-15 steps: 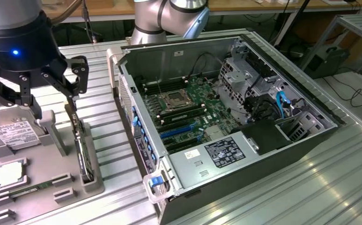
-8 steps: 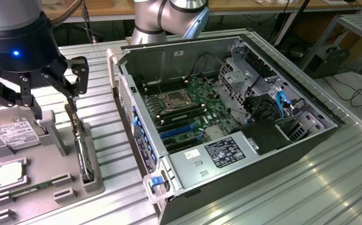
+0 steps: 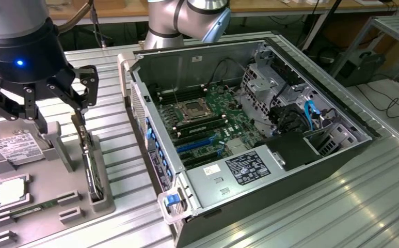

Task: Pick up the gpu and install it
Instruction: 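Pick up the gpu and move the gpu toward the slot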

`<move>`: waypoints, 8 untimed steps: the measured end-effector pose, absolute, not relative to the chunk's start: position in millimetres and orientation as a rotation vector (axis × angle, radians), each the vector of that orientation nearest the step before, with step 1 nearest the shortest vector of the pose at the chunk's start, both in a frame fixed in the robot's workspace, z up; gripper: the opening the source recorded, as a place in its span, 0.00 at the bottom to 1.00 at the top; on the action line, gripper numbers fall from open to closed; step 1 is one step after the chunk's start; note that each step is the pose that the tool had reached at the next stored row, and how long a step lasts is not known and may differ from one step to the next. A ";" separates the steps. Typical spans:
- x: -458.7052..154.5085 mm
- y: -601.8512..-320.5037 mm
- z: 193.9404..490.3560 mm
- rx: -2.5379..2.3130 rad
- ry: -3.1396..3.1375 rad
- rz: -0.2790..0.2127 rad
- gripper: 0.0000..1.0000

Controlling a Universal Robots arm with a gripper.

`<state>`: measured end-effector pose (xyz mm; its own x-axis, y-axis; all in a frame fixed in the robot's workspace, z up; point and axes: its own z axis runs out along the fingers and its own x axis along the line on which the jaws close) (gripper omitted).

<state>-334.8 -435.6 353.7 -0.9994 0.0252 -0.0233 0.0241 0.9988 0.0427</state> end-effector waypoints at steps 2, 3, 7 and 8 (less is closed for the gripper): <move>-334.8 -435.6 351.9 0.038 3.117 0.066 0.60; -334.8 -435.6 351.0 0.038 3.117 0.065 0.60; -334.8 -435.7 347.1 0.039 3.117 0.065 0.60; -334.9 -435.7 346.1 0.039 3.117 0.065 0.60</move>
